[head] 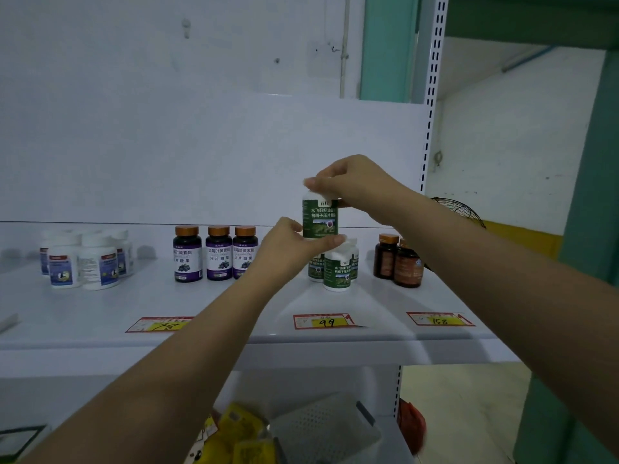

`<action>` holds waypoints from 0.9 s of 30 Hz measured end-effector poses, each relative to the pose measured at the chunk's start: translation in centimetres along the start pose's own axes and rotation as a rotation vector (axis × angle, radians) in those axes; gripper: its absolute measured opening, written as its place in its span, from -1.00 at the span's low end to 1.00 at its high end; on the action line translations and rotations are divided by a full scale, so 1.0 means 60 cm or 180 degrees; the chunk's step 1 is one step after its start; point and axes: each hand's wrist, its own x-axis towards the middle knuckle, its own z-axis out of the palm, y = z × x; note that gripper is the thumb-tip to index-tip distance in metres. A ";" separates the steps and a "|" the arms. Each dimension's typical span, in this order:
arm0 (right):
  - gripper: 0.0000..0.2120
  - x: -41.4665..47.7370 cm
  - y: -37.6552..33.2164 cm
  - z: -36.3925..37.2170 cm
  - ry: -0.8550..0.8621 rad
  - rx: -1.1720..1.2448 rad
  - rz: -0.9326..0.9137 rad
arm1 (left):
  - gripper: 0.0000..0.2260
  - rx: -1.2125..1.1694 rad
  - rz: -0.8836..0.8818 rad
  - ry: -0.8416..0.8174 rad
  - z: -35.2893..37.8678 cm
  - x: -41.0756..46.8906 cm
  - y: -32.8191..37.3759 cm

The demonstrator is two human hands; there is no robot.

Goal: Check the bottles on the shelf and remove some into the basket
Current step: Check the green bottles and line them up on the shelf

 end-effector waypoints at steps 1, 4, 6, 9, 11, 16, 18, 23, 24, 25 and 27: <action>-0.73 0.001 0.004 0.000 -0.0079 0.0108 -0.0018 | -0.52 -0.0016 0.0068 -0.0097 -0.004 0.000 -0.004; -0.74 0.004 0.012 0.006 -0.0305 0.0063 -0.0081 | -0.59 0.0145 0.0219 -0.0160 -0.012 0.000 -0.021; -0.66 0.006 0.011 0.014 -0.0408 -0.0139 -0.0118 | -0.51 0.0517 0.0173 -0.0150 -0.013 -0.001 -0.041; -0.61 0.022 0.017 0.029 -0.0413 -0.0321 -0.0166 | -0.49 0.1181 -0.0025 -0.0165 -0.008 -0.004 -0.077; -0.61 0.035 0.025 0.043 -0.0383 -0.0500 -0.0185 | -0.55 0.1667 -0.0092 -0.0281 0.001 -0.004 -0.099; -0.60 0.064 0.051 0.085 -0.0394 -0.1170 -0.0419 | -0.60 0.2728 -0.0072 -0.0613 0.020 0.014 -0.138; -0.60 0.075 0.060 0.102 -0.0422 -0.1305 -0.0452 | -0.57 0.2840 -0.0104 -0.0702 0.023 0.021 -0.148; -0.60 0.095 0.090 0.139 -0.0444 -0.1736 -0.0328 | -0.53 0.2942 -0.0299 -0.0805 0.026 0.024 -0.160; -0.61 0.098 0.096 0.144 -0.0464 -0.1892 -0.0307 | -0.53 0.2955 -0.0296 -0.0800 0.026 0.024 -0.160; -0.61 0.100 0.102 0.150 -0.0503 -0.2060 -0.0293 | -0.53 0.2962 -0.0300 -0.0805 0.026 0.024 -0.160; -0.61 0.102 0.114 0.158 -0.0607 -0.2320 -0.0270 | -0.52 0.2947 -0.0316 -0.0819 0.027 0.025 -0.161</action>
